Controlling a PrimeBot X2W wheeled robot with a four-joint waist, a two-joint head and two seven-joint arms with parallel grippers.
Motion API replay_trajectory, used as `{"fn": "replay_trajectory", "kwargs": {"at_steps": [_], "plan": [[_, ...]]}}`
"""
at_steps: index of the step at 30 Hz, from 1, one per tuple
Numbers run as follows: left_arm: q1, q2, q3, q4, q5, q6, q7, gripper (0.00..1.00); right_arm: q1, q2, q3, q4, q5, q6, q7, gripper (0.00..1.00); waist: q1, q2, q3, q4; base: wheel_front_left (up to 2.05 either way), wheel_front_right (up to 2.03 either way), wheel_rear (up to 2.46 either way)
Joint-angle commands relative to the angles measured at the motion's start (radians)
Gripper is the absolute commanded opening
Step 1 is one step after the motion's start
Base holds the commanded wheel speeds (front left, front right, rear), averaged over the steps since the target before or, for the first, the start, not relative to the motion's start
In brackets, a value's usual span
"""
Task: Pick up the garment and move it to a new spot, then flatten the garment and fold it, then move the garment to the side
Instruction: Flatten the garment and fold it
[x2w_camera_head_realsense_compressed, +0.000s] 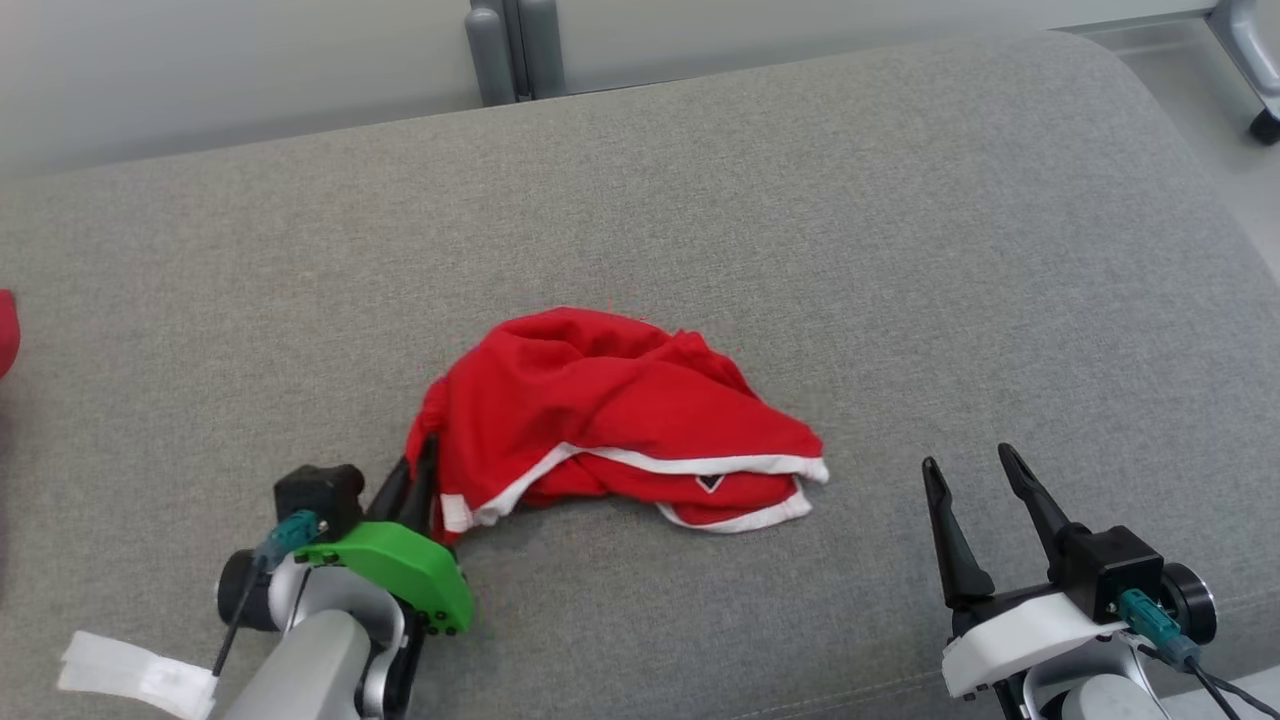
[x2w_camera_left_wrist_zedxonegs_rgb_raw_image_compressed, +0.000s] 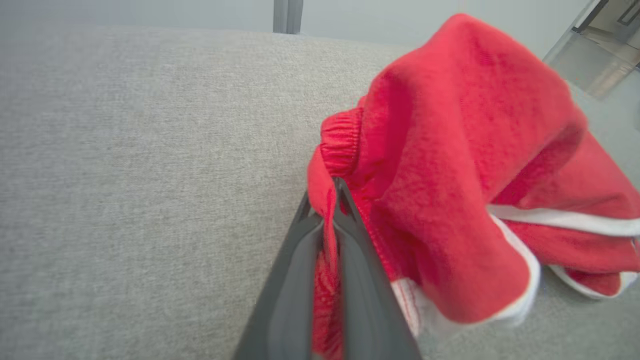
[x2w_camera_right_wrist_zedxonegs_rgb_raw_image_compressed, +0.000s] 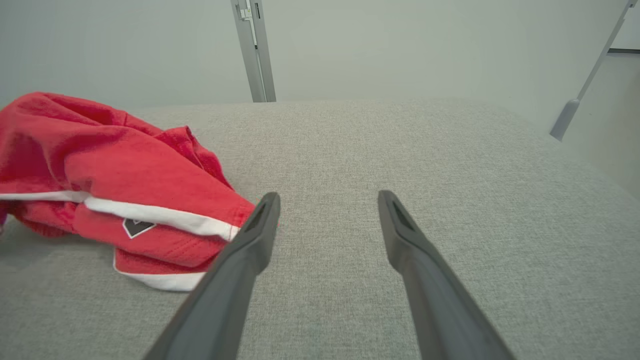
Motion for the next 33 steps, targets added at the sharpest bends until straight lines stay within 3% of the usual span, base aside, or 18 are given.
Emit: {"fn": "replay_trajectory", "kwargs": {"at_steps": [1, 9, 12, 14, 15, 25, 28, 33], "plan": [[-0.008, 0.016, 0.011, 0.000, -0.007, 0.013, -0.005, 0.00, 0.006, 0.000, -0.002, 0.001, -0.004, -0.001, -0.003, 1.00, 0.0000, -0.0001, -0.001, 0.001, 0.00, 0.00, 0.00], [0.034, 0.079, 0.054, 0.015, -0.002, 0.123, 0.041, 0.00, 0.012, 0.002, -0.005, 0.004, -0.007, -0.001, -0.003, 1.00, 0.0000, -0.0001, -0.017, 0.013, 0.00, 0.00, 0.00], [0.052, 0.079, 0.042, 0.019, -0.017, 0.122, 0.092, 0.00, 0.012, 0.004, -0.001, 0.008, -0.009, -0.001, -0.003, 1.00, 0.0000, -0.0001, -0.021, 0.017, 0.00, 0.00, 0.00], [0.061, 0.078, 0.047, 0.008, -0.028, 0.123, 0.095, 0.75, 0.013, 0.005, 0.003, 0.009, -0.010, -0.001, -0.003, 1.00, 0.0000, -0.0001, -0.023, 0.019, 0.00, 0.00, 0.00], [0.067, 0.076, 0.053, 0.002, -0.034, 0.127, 0.092, 1.00, 0.012, 0.006, 0.004, 0.010, -0.010, -0.001, -0.003, 1.00, 0.0000, -0.0001, -0.022, 0.019, 0.00, 0.00, 0.00], [0.098, 0.147, 0.113, -0.194, -0.059, 0.189, 0.119, 1.00, 0.015, 0.009, 0.006, 0.010, -0.003, -0.001, -0.003, 1.00, 0.0000, -0.0001, -0.023, 0.015, 0.00, 0.00, 0.00], [0.075, 0.164, 0.084, -0.316, -0.029, 0.201, 0.156, 1.00, 0.009, 0.007, 0.008, 0.009, -0.004, -0.001, -0.003, 1.00, 0.0000, -0.0001, -0.016, 0.010, 0.00, 0.00, 0.00], [0.008, 0.161, -0.019, -0.473, 0.040, 0.184, 0.254, 1.00, -0.026, 0.007, 0.022, 0.008, -0.002, -0.001, -0.003, 1.00, 0.0000, -0.0001, 0.007, -0.016, 0.00, 0.00, 0.00]]}}
